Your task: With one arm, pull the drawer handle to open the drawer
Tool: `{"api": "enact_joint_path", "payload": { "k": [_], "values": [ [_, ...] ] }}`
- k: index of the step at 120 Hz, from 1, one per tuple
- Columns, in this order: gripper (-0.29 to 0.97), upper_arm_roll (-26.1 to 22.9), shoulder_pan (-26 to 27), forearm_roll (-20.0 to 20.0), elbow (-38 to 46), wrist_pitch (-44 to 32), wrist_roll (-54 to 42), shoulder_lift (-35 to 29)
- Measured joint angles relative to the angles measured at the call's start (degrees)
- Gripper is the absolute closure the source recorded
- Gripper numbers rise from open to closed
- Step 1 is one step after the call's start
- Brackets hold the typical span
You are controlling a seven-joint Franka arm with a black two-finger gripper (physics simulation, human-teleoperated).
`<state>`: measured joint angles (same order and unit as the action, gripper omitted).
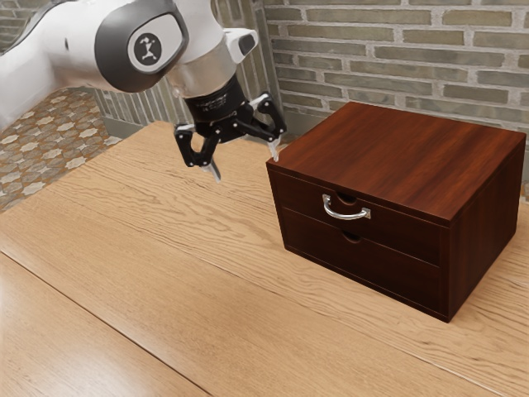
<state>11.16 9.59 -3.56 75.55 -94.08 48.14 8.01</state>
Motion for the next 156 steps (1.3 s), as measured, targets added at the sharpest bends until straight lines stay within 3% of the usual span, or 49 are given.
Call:
{"api": "enact_joint_path", "payload": {
  "k": [8,21,49,79,156],
  "values": [
    [0.00,-0.12,-0.65,-1.90,1.51,-2.61,4.01,0.31],
    [0.00,-0.14,4.25,-3.47,4.19,-6.16,9.89,-0.93],
    [0.00,1.02,4.75,-4.32,12.81,-15.40,20.29,-1.52],
    [0.00,1.05,9.11,-4.54,17.96,-22.53,28.51,-3.48],
    [0.00,1.14,9.38,-4.61,25.44,-29.93,39.55,-4.14]
  ]
}}
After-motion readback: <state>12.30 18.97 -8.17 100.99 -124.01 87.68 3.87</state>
